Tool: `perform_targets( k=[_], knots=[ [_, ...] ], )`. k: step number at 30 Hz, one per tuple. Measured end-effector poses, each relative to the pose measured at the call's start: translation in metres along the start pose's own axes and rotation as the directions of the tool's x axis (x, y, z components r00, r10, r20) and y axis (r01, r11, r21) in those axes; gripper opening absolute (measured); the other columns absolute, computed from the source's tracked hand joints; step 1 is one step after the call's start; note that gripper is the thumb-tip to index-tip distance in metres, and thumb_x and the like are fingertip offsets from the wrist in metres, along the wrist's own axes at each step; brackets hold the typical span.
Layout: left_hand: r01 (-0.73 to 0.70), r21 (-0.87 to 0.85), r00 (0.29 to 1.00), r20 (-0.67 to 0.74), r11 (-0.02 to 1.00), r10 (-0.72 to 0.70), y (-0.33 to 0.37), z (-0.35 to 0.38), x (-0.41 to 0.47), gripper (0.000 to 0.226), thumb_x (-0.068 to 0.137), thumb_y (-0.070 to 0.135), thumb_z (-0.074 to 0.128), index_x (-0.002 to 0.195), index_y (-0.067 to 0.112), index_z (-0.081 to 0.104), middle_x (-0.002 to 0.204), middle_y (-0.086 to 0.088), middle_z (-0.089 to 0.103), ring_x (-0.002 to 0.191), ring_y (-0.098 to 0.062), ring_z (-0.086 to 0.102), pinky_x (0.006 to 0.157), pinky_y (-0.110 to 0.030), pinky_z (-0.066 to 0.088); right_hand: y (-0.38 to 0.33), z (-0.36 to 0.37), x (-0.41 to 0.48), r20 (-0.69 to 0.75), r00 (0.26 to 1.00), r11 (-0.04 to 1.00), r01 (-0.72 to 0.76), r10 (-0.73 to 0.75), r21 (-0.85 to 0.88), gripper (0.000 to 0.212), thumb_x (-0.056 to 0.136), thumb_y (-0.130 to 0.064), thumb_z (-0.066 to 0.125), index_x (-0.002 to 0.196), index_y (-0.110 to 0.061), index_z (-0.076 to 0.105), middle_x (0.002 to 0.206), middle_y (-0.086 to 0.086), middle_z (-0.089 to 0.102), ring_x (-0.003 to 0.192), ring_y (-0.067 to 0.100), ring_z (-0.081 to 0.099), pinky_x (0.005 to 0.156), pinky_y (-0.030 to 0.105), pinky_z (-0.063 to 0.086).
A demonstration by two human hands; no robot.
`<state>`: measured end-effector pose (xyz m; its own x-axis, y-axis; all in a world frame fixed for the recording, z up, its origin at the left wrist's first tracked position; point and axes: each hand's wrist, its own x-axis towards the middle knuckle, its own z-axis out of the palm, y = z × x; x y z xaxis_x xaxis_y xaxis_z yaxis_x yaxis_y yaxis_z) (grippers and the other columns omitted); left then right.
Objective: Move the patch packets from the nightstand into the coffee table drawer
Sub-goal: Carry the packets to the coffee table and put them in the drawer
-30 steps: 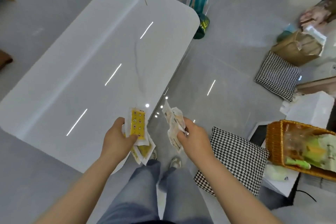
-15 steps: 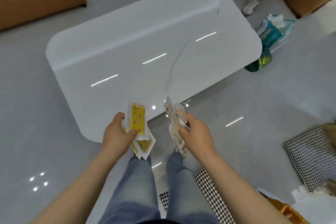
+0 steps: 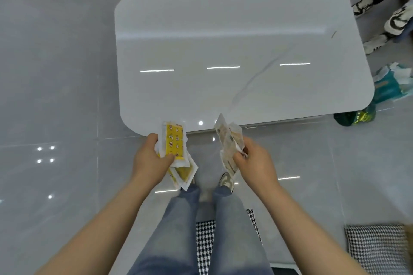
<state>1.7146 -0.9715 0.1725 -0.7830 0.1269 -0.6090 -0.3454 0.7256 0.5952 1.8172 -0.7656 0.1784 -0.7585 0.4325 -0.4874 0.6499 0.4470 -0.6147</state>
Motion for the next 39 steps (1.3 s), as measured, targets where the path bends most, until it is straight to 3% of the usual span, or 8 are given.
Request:
perform_targets(
  k=[6,11,15,19,24,27,32,39],
  knots=[
    [0.014,-0.126,1.000,-0.024,0.992,-0.017,-0.005,0.015,-0.008,0.040,0.080,0.007,0.068,0.112,0.024,0.052,0.096,0.006,0.058,0.085,-0.014,0.055,0.060,-0.015,0.038,0.014,-0.009,0.008,0.029,0.999,0.997,0.048,-0.046,-0.058,0.012,0.090,-0.019,0.054,0.099,-0.020,0.062,0.069,-0.007,0.060,0.061,0.005,0.053,0.049,0.013,0.036],
    [0.024,-0.174,0.995,-0.090,0.984,-0.041,0.002,0.049,-0.007,0.044,0.081,0.007,0.068,0.120,0.019,0.051,0.098,0.006,0.056,0.085,-0.013,0.053,0.059,-0.012,0.036,0.036,-0.029,0.028,0.071,0.991,0.991,0.115,-0.110,-0.074,0.021,0.088,-0.014,0.051,0.101,-0.027,0.061,0.069,-0.010,0.059,0.062,0.006,0.051,0.052,0.014,0.033],
    [0.032,-0.230,0.989,-0.130,0.973,-0.063,0.007,0.085,0.001,0.038,0.081,0.006,0.069,0.112,0.020,0.051,0.090,0.009,0.056,0.081,-0.012,0.054,0.058,-0.014,0.037,0.063,-0.043,0.052,0.072,0.983,0.981,0.175,-0.169,-0.087,0.023,0.091,-0.021,0.051,0.111,-0.024,0.061,0.077,-0.003,0.066,0.071,0.018,0.059,0.060,0.029,0.044],
    [0.015,-0.236,0.984,-0.171,0.972,-0.056,0.004,0.116,0.025,0.029,0.082,0.008,0.068,0.101,0.018,0.049,0.080,0.016,0.053,0.070,0.001,0.051,0.054,-0.016,0.036,0.087,-0.048,0.076,0.049,0.975,0.974,0.220,-0.218,-0.059,0.022,0.092,-0.028,0.050,0.111,-0.028,0.061,0.080,-0.009,0.066,0.074,0.009,0.061,0.061,0.023,0.044],
    [-0.019,-0.239,0.981,-0.194,0.971,-0.029,-0.009,0.149,0.068,0.029,0.081,0.008,0.069,0.100,0.017,0.049,0.081,0.015,0.054,0.071,0.001,0.051,0.054,-0.017,0.036,0.115,-0.030,0.109,0.001,0.972,0.972,0.235,-0.235,0.018,0.019,0.093,-0.027,0.052,0.108,-0.030,0.062,0.072,-0.010,0.063,0.061,0.001,0.055,0.054,0.015,0.040],
    [-0.037,-0.247,0.977,-0.211,0.968,-0.017,-0.020,0.162,0.096,0.029,0.081,0.009,0.070,0.100,0.017,0.050,0.083,0.012,0.055,0.073,-0.006,0.054,0.055,-0.017,0.037,0.126,-0.013,0.132,-0.031,0.969,0.967,0.246,-0.245,0.060,0.013,0.092,-0.026,0.053,0.100,-0.033,0.061,0.066,-0.007,0.061,0.058,0.004,0.052,0.053,0.017,0.039],
    [-0.090,-0.252,0.967,-0.252,0.963,0.024,-0.035,0.180,0.142,0.031,0.080,0.011,0.070,0.104,0.018,0.050,0.095,0.003,0.058,0.085,-0.018,0.056,0.059,-0.019,0.041,0.137,0.013,0.170,-0.051,0.945,0.943,0.326,-0.322,0.075,0.023,0.088,-0.009,0.052,0.096,-0.030,0.058,0.056,-0.024,0.053,0.052,0.000,0.047,0.049,0.008,0.034],
    [-0.168,-0.364,0.936,-0.351,0.916,0.032,-0.067,0.198,0.210,0.034,0.078,0.010,0.072,0.104,0.020,0.052,0.101,0.002,0.062,0.093,-0.021,0.061,0.075,-0.033,0.053,0.156,0.052,0.221,-0.097,0.912,0.898,0.409,-0.398,0.159,0.024,0.087,-0.010,0.053,0.103,-0.026,0.064,0.062,-0.016,0.060,0.055,0.001,0.051,0.052,0.012,0.036]
  ],
)
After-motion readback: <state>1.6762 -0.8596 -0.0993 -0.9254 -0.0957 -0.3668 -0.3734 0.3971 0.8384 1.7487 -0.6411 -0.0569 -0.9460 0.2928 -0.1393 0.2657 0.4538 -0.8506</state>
